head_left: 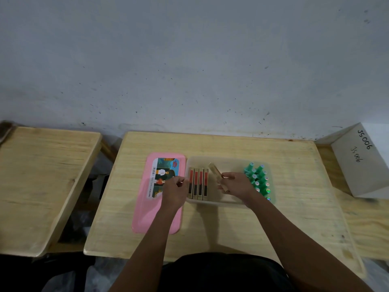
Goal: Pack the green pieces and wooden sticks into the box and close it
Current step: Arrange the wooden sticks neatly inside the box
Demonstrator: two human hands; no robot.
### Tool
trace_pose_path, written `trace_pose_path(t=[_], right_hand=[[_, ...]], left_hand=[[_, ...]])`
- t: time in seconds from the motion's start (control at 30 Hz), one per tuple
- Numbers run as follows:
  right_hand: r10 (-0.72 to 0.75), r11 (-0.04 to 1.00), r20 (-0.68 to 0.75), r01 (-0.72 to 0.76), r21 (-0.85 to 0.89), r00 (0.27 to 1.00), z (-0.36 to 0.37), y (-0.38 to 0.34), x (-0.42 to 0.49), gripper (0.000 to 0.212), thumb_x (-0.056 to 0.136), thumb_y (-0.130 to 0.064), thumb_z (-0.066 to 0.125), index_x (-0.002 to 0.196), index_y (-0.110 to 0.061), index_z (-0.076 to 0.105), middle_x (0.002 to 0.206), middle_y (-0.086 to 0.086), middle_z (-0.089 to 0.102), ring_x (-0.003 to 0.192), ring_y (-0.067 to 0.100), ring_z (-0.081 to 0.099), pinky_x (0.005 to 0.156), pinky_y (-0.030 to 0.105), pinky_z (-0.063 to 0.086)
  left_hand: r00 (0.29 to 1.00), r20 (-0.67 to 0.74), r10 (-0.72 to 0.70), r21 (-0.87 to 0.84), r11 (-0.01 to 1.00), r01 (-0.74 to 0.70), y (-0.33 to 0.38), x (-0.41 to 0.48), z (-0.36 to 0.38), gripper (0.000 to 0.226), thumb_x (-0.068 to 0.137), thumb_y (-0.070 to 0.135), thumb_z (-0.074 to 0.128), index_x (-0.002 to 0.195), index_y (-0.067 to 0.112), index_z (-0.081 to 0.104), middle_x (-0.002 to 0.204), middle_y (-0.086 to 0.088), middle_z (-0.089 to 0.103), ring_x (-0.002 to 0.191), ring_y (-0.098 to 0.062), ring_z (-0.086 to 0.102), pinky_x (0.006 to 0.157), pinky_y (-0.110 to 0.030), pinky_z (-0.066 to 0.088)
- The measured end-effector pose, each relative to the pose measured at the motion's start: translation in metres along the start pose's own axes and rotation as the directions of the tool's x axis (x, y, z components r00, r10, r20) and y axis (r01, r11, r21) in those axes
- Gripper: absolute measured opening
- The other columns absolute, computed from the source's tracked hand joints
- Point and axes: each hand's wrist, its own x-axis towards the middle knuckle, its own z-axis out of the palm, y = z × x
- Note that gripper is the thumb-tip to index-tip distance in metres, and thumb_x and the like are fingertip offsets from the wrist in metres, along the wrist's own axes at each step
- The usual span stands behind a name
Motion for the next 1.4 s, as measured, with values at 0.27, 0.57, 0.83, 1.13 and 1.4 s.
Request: trace_pose_path(t=[0.27, 0.57, 0.83, 1.13, 1.4], right_hand=[[-0.116, 0.907, -0.051, 0.085, -0.412, 0.992, 0.013, 0.005, 0.009, 0.016, 0.08, -0.009, 0.065, 0.09, -0.002, 0.075, 0.085, 0.024, 0.072, 0.067, 0.023, 0.061, 0.065, 0.039, 0.053], [-0.081, 0.776, -0.006, 0.059, -0.628, 0.997, 0.031, 0.012, 0.014, 0.029, 0.084, -0.025, 0.058, 0.058, -0.012, 0.065, 0.055, 0.003, 0.057, 0.053, 0.017, 0.051, 0.058, 0.027, 0.042], [-0.059, 0.78, 0.029, 0.064, -0.623, 0.998, 0.026, 0.015, 0.02, 0.033, 0.086, -0.017, 0.058, 0.054, -0.01, 0.056, 0.053, 0.007, 0.047, 0.055, 0.019, 0.043, 0.059, 0.028, 0.037], [-0.097, 0.752, 0.097, 0.137, -0.644, 0.99, 0.017, 0.014, 0.02, 0.033, 0.089, -0.024, 0.056, 0.082, 0.004, 0.07, 0.075, 0.02, 0.065, 0.065, 0.019, 0.052, 0.067, 0.035, 0.048], [-0.192, 0.719, 0.365, 0.384, -0.579, 0.911, 0.013, -0.011, -0.017, 0.033, 0.082, -0.04, 0.073, 0.105, -0.016, 0.072, 0.099, -0.003, 0.07, 0.088, 0.007, 0.061, 0.071, 0.017, 0.046]], left_hand=[[1.0, -0.03, -0.006, 0.01, 1.0, 0.006, -0.004, 0.002, -0.002, 0.022, 0.094, 0.02, 0.055, 0.097, 0.003, 0.069, 0.08, -0.003, 0.063, 0.071, -0.008, 0.056, 0.06, -0.016, 0.041], [1.0, -0.009, 0.004, 0.01, 1.0, -0.004, -0.002, 0.0, 0.002, 0.022, 0.094, 0.021, 0.056, 0.098, 0.004, 0.07, 0.08, -0.002, 0.064, 0.073, -0.011, 0.058, 0.064, -0.018, 0.043], [1.0, -0.006, -0.007, 0.002, 1.0, 0.007, 0.002, -0.003, 0.001, 0.021, 0.094, 0.021, 0.055, 0.1, 0.005, 0.068, 0.082, -0.002, 0.063, 0.073, -0.008, 0.056, 0.065, -0.018, 0.044], [1.0, -0.01, -0.02, 0.001, 1.0, 0.02, 0.007, -0.007, 0.001, 0.022, 0.095, 0.02, 0.053, 0.1, 0.003, 0.067, 0.087, -0.008, 0.066, 0.071, -0.008, 0.056, 0.06, -0.014, 0.04], [0.952, -0.294, -0.087, 0.093, 0.988, 0.119, -0.019, -0.015, -0.007, 0.058, 0.089, 0.048, 0.056, 0.131, 0.01, 0.047, 0.123, -0.015, 0.055, 0.114, -0.03, 0.052, 0.091, -0.037, 0.047]])
